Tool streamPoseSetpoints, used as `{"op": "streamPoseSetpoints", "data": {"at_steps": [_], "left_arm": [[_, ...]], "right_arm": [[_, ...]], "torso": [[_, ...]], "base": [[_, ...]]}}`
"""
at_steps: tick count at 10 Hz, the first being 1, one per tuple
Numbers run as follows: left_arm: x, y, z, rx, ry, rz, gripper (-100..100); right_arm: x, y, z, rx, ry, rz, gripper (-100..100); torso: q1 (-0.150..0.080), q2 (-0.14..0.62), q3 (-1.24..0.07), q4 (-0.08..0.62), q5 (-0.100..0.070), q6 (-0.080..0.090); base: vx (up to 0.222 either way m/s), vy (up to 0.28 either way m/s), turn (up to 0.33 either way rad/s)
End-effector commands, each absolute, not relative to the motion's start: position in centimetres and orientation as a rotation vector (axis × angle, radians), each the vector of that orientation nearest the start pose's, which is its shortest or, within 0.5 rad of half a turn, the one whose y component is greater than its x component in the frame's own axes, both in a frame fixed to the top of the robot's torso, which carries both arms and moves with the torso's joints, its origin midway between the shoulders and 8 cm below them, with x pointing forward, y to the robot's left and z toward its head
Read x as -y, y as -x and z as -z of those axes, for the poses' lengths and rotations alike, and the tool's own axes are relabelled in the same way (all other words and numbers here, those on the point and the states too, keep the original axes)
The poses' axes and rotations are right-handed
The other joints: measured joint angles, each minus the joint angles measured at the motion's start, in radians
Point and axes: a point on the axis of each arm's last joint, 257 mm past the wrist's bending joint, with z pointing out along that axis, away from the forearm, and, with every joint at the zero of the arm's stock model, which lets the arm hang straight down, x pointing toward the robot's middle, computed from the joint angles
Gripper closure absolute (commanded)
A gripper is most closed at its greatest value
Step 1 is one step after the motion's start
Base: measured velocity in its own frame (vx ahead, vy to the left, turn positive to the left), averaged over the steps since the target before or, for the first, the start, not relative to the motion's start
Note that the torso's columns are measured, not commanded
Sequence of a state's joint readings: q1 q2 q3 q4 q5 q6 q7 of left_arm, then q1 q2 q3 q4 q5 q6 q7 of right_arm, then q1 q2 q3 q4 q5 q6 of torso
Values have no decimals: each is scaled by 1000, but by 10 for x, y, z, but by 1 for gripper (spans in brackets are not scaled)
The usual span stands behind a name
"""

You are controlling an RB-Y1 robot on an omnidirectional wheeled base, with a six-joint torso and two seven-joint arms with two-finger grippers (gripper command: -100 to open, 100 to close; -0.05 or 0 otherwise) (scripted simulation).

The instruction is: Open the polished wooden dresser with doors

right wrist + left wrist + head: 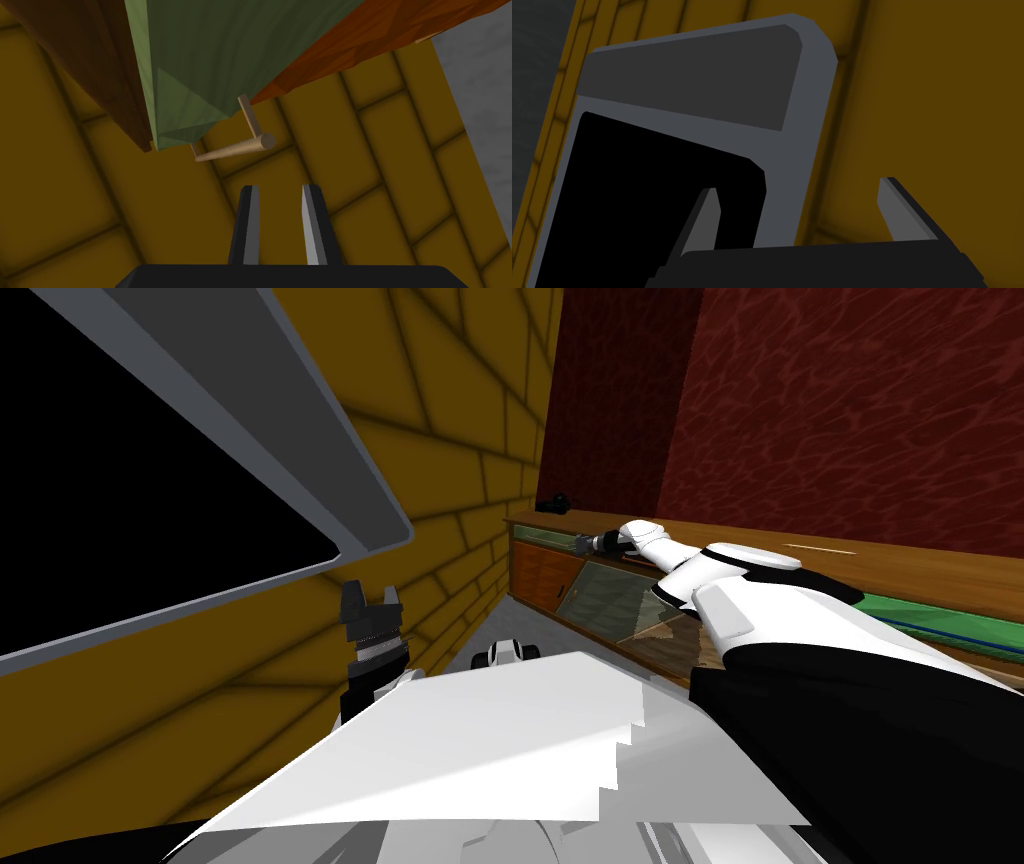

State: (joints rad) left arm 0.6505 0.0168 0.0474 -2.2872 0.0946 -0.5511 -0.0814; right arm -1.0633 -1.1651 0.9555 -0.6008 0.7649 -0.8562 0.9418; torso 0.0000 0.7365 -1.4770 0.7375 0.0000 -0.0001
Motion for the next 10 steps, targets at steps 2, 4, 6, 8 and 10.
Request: {"op": "streamPoseSetpoints", "data": {"at_steps": [2, 4, 6, 8, 10], "left_arm": [[-319, -315, 7, -641, 724, 1163, 0], [-319, -315, 7, -641, 724, 1164, 0], [-319, -315, 7, -640, 724, 1164, 0], [-319, -315, 7, -641, 724, 1163, 0], [-319, -315, 7, -641, 724, 1163, 0]], "right_arm": [[445, -623, 84, -1326, 1738, 592, 100], [444, -623, 83, -1322, 1740, 590, 100], [443, -623, 80, -1317, 1742, 588, 100], [446, -622, 81, -1324, 1741, 591, -100], [448, -621, 82, -1330, 1740, 594, -100]], "torso": [[0, 1, 1, 0, 0, 0], [4, 7, 4, 2, 2, 0], [3, 4, 3, 1, 1, 0], [-4, -3, -2, -1, -1, 0], [-9, -8, -5, -3, -3, 0]], "base": [[-41, 37, -13], [-126, 109, -22], [-145, 152, -29], [1, 7, 3], [118, -111, 17]]}}
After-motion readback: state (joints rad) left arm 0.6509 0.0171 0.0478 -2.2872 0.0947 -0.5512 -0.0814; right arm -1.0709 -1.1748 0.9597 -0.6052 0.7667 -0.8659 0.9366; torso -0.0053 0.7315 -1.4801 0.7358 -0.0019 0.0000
